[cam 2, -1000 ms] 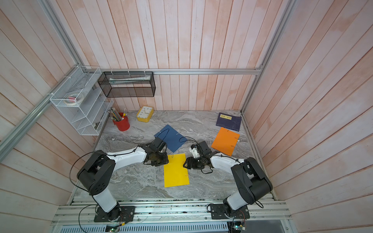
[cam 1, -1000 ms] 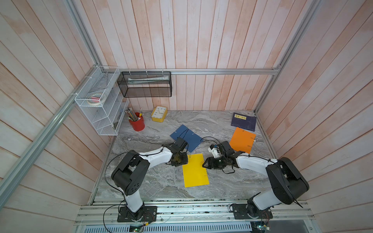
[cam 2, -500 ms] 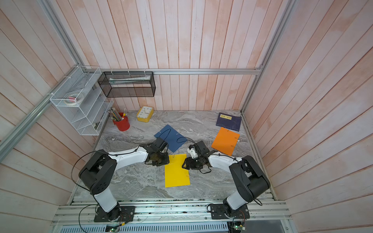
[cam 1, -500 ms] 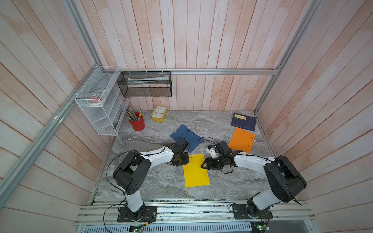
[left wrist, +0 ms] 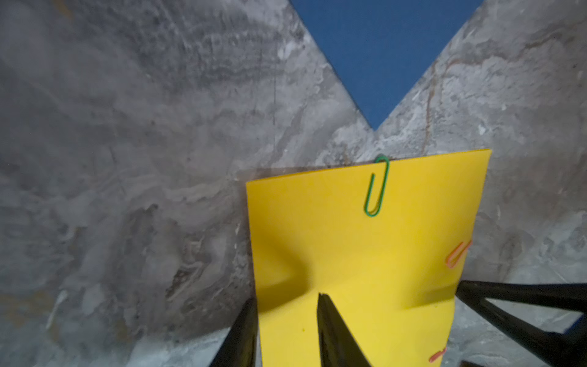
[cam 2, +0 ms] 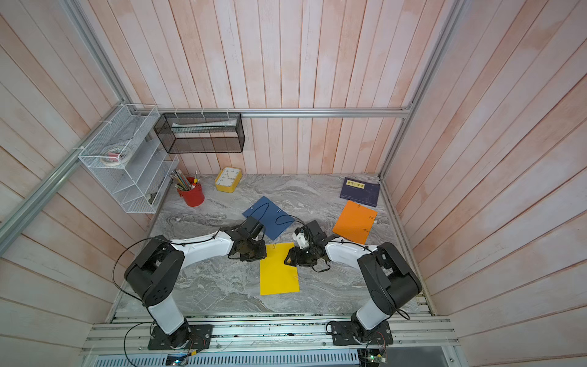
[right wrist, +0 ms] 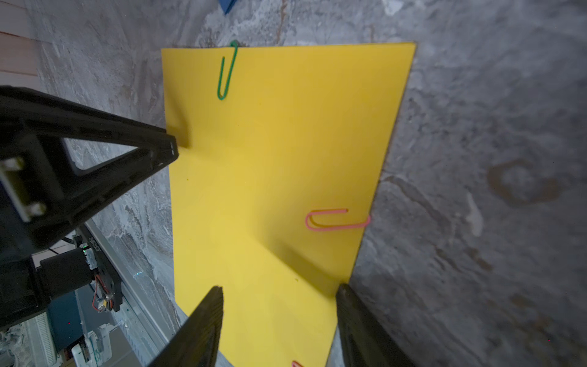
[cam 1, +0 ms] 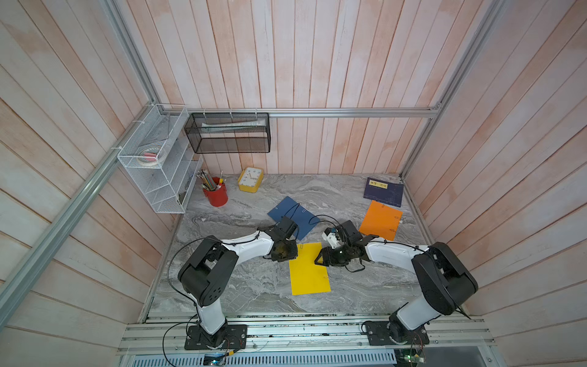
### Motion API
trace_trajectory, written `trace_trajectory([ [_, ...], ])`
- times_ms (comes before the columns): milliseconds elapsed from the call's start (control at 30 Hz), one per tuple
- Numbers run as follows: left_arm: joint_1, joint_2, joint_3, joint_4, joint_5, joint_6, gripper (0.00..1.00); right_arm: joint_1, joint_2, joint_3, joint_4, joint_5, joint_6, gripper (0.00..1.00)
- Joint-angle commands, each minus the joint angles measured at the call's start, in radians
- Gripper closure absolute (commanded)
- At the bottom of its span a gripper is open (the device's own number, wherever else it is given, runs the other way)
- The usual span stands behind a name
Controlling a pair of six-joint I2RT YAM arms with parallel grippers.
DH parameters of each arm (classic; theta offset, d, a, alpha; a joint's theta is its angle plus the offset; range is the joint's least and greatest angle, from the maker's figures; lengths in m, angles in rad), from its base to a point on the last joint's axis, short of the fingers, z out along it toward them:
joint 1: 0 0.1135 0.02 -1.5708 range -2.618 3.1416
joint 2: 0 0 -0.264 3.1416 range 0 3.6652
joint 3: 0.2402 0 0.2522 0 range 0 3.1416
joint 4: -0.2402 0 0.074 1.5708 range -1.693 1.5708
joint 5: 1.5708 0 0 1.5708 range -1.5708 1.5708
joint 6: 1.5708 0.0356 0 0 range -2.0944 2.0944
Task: Unclip the paperclips from the documents
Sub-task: Pick up the document from the center of the board.
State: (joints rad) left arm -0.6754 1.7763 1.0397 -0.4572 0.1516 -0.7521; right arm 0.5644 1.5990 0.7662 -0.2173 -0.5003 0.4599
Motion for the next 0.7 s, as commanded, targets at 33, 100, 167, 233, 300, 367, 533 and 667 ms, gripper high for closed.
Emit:
trace_trajectory([
  [33, -0.006, 0.042, -0.016, -0.015, 0.008, 0.019, 0.65, 0.014, 0.039, -0.001, -0.05, 0.011, 0.008, 0.4],
  [100, -0.005, 0.045, -0.014, -0.015, 0.01, 0.02, 0.65, 0.014, 0.042, 0.0, -0.05, 0.006, 0.007, 0.4],
  [167, -0.005, 0.046, -0.01, -0.015, 0.012, 0.02, 0.65, 0.013, 0.045, 0.001, -0.046, 0.0, 0.006, 0.4],
  [233, -0.005, 0.048, -0.01, -0.015, 0.014, 0.022, 0.65, 0.015, 0.047, 0.001, -0.039, -0.006, 0.01, 0.4],
  [300, -0.005, 0.049, -0.01, -0.014, 0.016, 0.022, 0.65, 0.015, 0.05, 0.004, -0.035, -0.015, 0.01, 0.39],
  [367, -0.006, 0.048, -0.01, -0.013, 0.016, 0.022, 0.65, 0.017, 0.05, 0.007, -0.027, -0.023, 0.012, 0.38],
  [533, -0.006, 0.053, -0.009, -0.009, 0.022, 0.026, 0.65, 0.02, 0.056, 0.015, -0.015, -0.037, 0.015, 0.35],
  [667, -0.009, 0.056, -0.004, -0.008, 0.028, 0.03, 0.65, 0.023, 0.068, 0.022, -0.006, -0.044, 0.017, 0.32],
])
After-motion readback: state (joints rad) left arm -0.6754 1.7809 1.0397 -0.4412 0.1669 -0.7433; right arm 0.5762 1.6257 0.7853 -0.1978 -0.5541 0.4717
